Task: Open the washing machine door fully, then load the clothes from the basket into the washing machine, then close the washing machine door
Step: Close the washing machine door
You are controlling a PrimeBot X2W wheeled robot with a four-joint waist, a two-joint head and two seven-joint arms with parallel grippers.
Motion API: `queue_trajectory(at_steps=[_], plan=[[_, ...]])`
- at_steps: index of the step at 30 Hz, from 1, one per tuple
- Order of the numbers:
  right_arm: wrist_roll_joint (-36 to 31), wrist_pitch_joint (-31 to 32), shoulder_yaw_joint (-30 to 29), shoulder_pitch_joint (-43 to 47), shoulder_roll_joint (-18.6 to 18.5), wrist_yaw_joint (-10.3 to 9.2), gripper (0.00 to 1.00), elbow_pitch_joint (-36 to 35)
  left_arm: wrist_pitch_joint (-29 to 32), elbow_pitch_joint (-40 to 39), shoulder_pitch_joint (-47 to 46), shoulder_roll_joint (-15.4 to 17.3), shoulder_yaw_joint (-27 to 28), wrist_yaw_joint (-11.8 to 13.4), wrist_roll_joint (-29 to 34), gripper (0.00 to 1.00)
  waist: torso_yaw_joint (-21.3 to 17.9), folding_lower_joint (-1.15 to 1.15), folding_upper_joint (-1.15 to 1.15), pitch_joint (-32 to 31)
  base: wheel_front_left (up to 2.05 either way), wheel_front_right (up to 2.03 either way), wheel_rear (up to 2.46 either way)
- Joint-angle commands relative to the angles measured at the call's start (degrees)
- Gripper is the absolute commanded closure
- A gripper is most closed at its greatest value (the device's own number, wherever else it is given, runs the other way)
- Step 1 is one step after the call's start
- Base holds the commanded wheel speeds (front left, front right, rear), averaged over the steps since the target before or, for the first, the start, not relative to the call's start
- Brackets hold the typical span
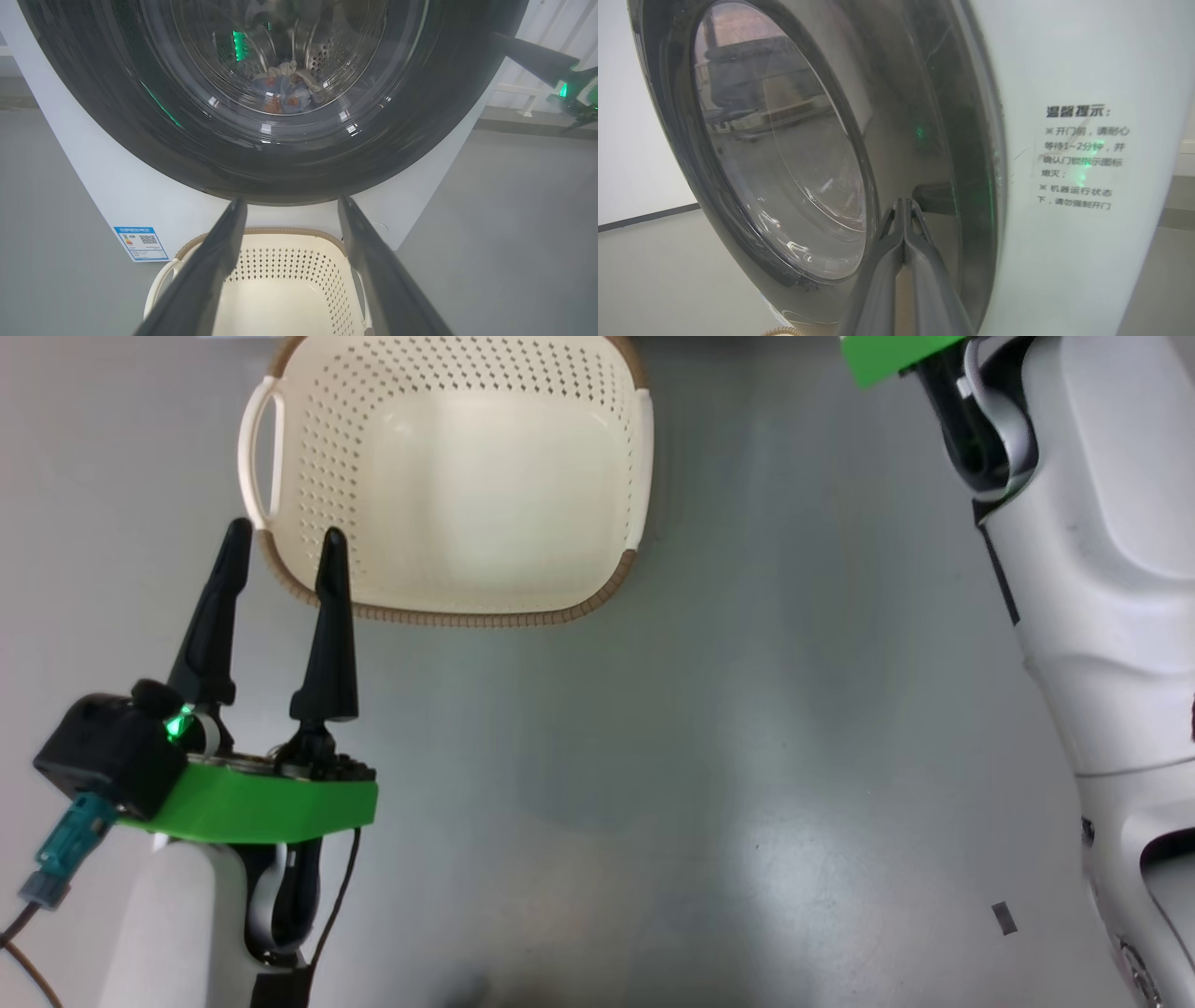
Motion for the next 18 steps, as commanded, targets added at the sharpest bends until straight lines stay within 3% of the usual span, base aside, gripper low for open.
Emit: queue_trajectory(at_steps=[1,16,18], plan=[[0.3,-0.2,0.6,1.9,2.0,-0.38,1.0,-1.7,-0.3,-1.2,0.6,1.5,2.1,-0.1,0.3,0.0,-0.7,0.0,0.0,-0.8,0.0,0.0,0.0],[3.8,-0.2,2.0,12.5,3.1,-0.38,1.0,-7.0,-0.3,-0.3,2.7,1.5,3.3,-0.1,2.0,0.0,-4.7,0.0,0.0,-7.5,0.0,0.0,0.0],[3.8,-0.2,1.9,14.2,3.3,-0.38,0.95,-7.1,-0.3,0.1,3.4,1.5,3.5,-0.1,2.1,0.0,-5.3,0.0,0.0,-8.8,0.0,0.0,0.0]])
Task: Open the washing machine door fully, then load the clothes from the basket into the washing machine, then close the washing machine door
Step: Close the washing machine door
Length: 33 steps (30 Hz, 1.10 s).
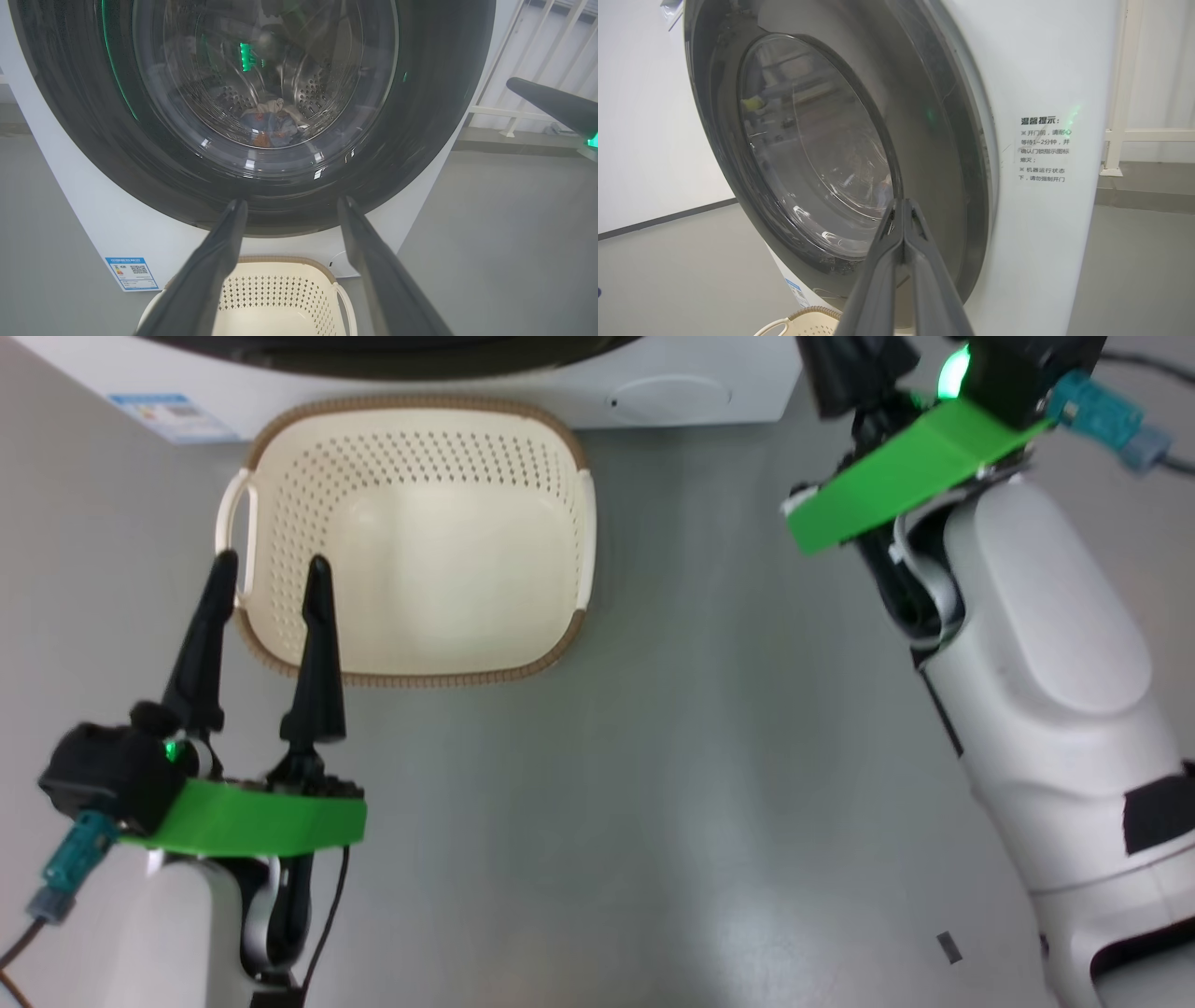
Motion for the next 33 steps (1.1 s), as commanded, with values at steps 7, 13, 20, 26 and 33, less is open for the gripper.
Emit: queue_trajectory(at_steps=[7,13,20,26,33], plan=[[0.2,-0.2,0.2,8.3,2.6,-0.37,0.15,-1.8,-0.3,1.3,4.5,1.6,2.7,-0.1,1.1,0.0,-2.8,0.0,0.0,-7.0,0.0,0.0,0.0],[-0.3,-0.2,-1.1,13.5,3.3,-0.37,0.0,-2.0,-0.3,2.3,7.2,2.3,3.3,-0.1,1.3,0.0,-4.5,0.0,0.0,-10.9,0.0,0.0,0.0],[0.3,-0.2,-2.0,18.7,4.1,-0.37,0.0,-2.8,-0.3,3.3,10.3,3.1,5.0,-0.1,1.4,0.0,-7.1,0.0,0.0,-15.1,0.0,0.0,0.0],[-0.1,-0.2,-2.7,22.3,4.2,-0.37,0.0,-3.1,-0.3,3.4,12.6,3.0,6.6,-0.1,1.6,0.0,-9.2,0.0,0.0,-17.7,0.0,0.0,0.0],[-0.6,-0.2,-3.0,27.1,3.1,-0.37,0.0,-4.5,-0.3,3.5,15.0,2.6,7.8,-0.1,1.5,0.0,-11.2,0.0,0.0,-20.4,0.0,0.0,0.0]])
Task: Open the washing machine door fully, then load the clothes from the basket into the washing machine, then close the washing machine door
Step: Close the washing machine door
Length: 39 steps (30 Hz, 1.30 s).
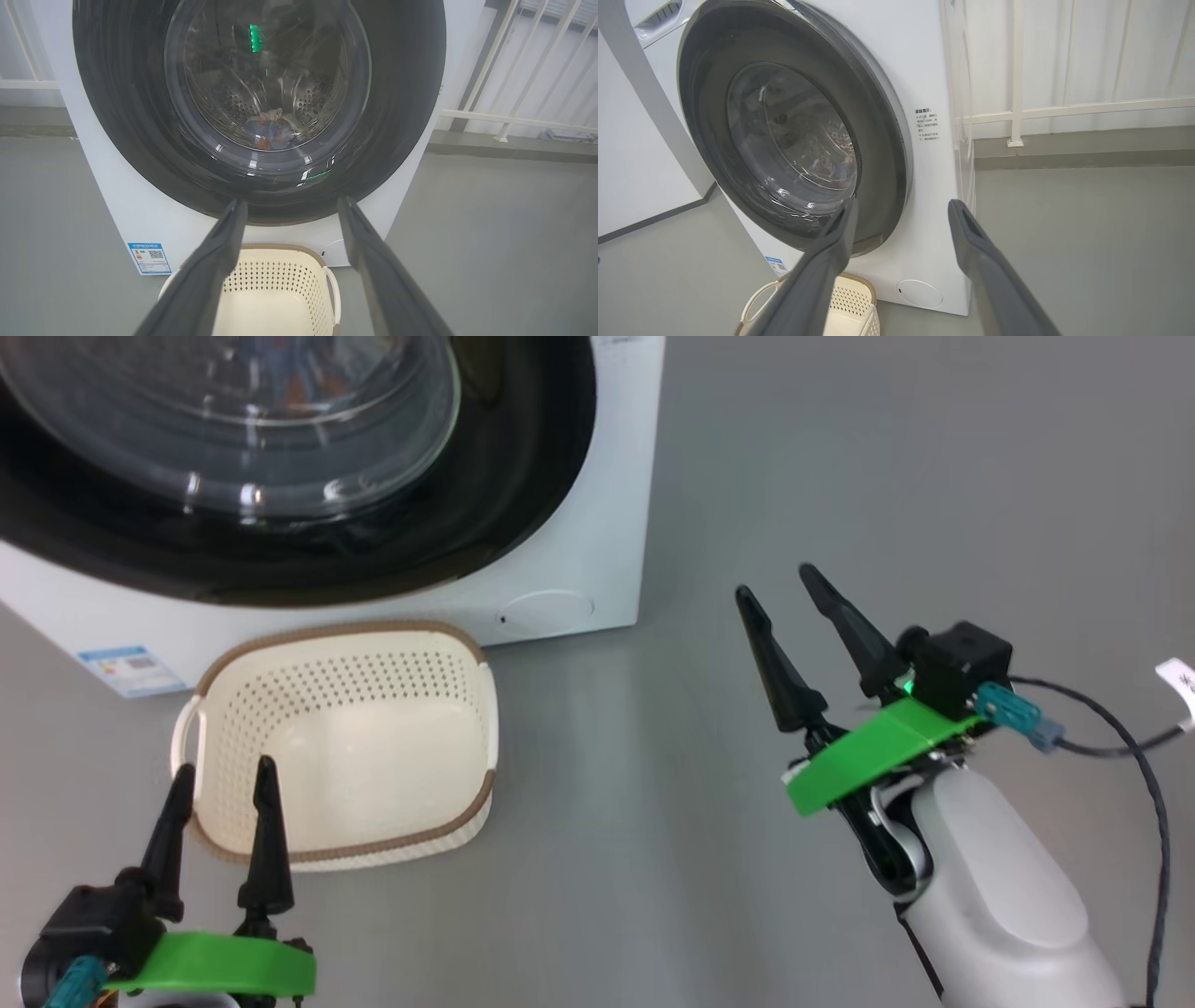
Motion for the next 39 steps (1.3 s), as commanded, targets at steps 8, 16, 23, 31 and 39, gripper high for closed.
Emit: queue_trajectory(at_steps=[8,16,23,31,39], plan=[[-0.7,-0.2,-0.5,6.1,-0.6,-0.34,0.0,-4.4,-0.3,-0.8,2.0,0.8,2.4,-0.1,1.3,0.0,-2.6,0.0,0.0,-4.0,0.0,0.0,0.0],[-3.1,-0.2,-3.5,11.5,-1.2,-0.34,0.0,-7.2,-0.3,-0.6,5.3,0.8,3.4,-0.1,3.1,0.0,-3.1,0.0,0.0,-6.4,0.0,0.0,0.0],[-4.5,-0.2,-5.3,17.3,-1.8,-0.34,0.0,-9.3,-0.3,-0.6,7.5,0.3,5.2,-0.1,4.0,0.0,-2.5,0.0,0.0,-8.8,0.0,0.0,0.0],[-5.2,-0.2,-9.5,22.5,-0.9,-0.34,0.0,-12.5,-0.3,-1.2,8.5,0.0,7.1,0.9,4.4,0.0,-1.8,0.0,0.0,-9.1,0.0,0.0,0.0],[-6.2,-0.2,-10.8,24.3,-0.3,-0.34,0.0,-13.2,-0.3,-1.0,8.6,-0.1,7.2,1.9,4.1,0.0,-1.4,0.0,0.0,-9.3,0.0,0.0,0.0]])
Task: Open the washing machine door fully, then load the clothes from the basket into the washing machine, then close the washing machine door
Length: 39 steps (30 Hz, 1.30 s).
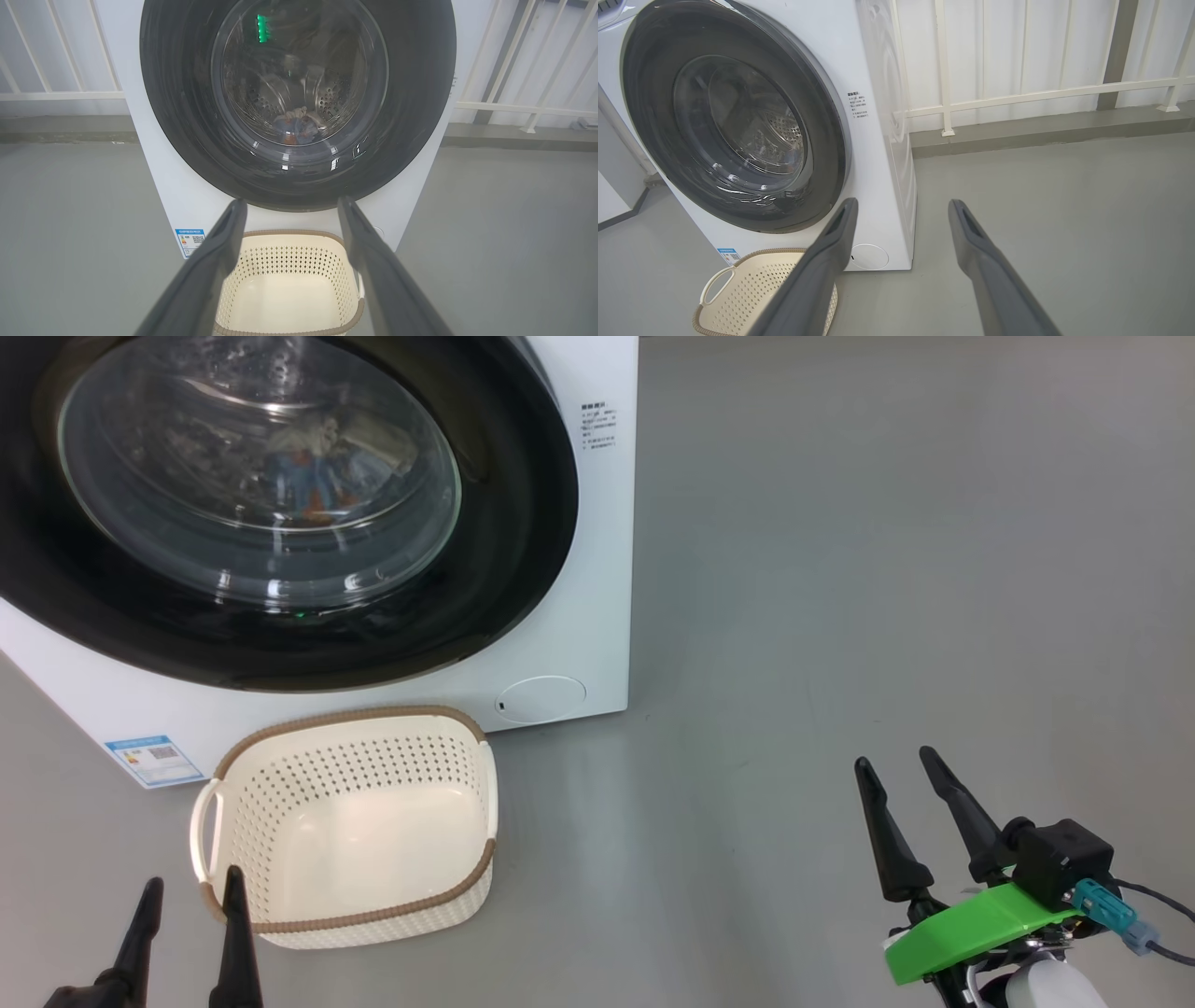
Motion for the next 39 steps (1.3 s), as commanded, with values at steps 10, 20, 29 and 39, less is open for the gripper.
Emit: queue_trajectory(at_steps=[10,20,29,39], plan=[[-1.6,-0.2,-0.3,1.1,1.0,-0.33,0.0,-2.4,-0.3,-0.9,-0.1,0.6,1.7,1.2,0.3,0.0,0.8,0.0,0.0,-0.8,0.0,0.0,0.0],[-1.9,-0.2,-0.4,1.2,1.2,-0.33,0.0,-2.2,-0.3,-0.1,0.2,0.6,1.0,1.3,0.6,0.0,1.6,0.0,0.0,-1.6,0.0,0.0,0.0],[-1.9,-0.2,-0.3,1.0,1.3,-0.33,0.0,-2.2,-0.3,0.1,0.2,0.6,0.8,1.3,0.6,0.0,2.0,0.0,0.0,-1.4,0.0,0.0,0.0],[-2.0,-0.2,-0.4,0.7,1.3,-0.33,0.0,-1.9,-0.3,0.6,0.0,0.6,0.5,1.6,0.4,0.0,3.0,0.0,0.0,-1.5,0.0,0.0,0.0]])
